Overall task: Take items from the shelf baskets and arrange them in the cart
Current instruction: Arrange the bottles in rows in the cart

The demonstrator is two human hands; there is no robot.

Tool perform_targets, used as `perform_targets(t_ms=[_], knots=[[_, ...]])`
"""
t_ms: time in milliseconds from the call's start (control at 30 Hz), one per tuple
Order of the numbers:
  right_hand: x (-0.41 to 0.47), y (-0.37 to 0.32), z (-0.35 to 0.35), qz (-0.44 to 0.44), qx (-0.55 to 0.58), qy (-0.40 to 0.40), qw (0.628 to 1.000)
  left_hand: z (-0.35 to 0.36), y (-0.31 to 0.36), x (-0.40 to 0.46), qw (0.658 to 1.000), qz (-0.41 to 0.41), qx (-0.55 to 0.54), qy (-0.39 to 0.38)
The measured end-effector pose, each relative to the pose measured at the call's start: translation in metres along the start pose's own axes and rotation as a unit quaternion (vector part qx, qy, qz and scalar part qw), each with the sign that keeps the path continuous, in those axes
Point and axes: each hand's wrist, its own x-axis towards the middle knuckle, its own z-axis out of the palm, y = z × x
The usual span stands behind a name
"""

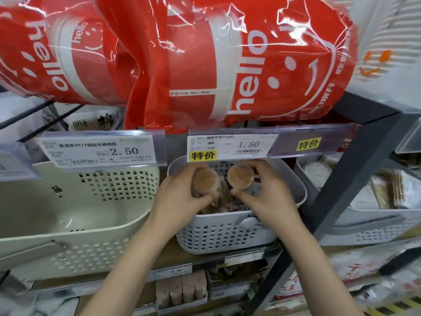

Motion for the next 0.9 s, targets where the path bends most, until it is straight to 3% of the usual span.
perform_targets(t_ms=[267, 533, 633, 733, 800, 900], knots=[[-0.004, 0.002, 0.002, -0.106, 0.039, 0.059, 0.992, -0.003, 0.028, -0.045, 0.981, -0.012, -0.079, 0.178], [-0.047, -0.035, -0.002, -0.241, 0.202, 0.024, 0.949, -0.034, 0.070, -0.146, 0.935, -0.147, -0.040, 0.319], [-0.076, -0.057, 0.004, -0.214, 0.311, -0.071, 0.923, -0.038, 0.083, -0.199, 0.898, -0.225, -0.020, 0.377], [-0.112, -0.076, 0.022, -0.145, 0.387, -0.221, 0.883, -0.039, 0.097, -0.255, 0.853, -0.323, 0.007, 0.409], [-0.138, -0.090, 0.037, -0.117, 0.402, -0.333, 0.845, -0.041, 0.107, -0.294, 0.811, -0.383, 0.029, 0.441], [-0.172, -0.113, 0.054, -0.145, 0.389, -0.441, 0.796, -0.045, 0.120, -0.346, 0.737, -0.441, 0.042, 0.510]])
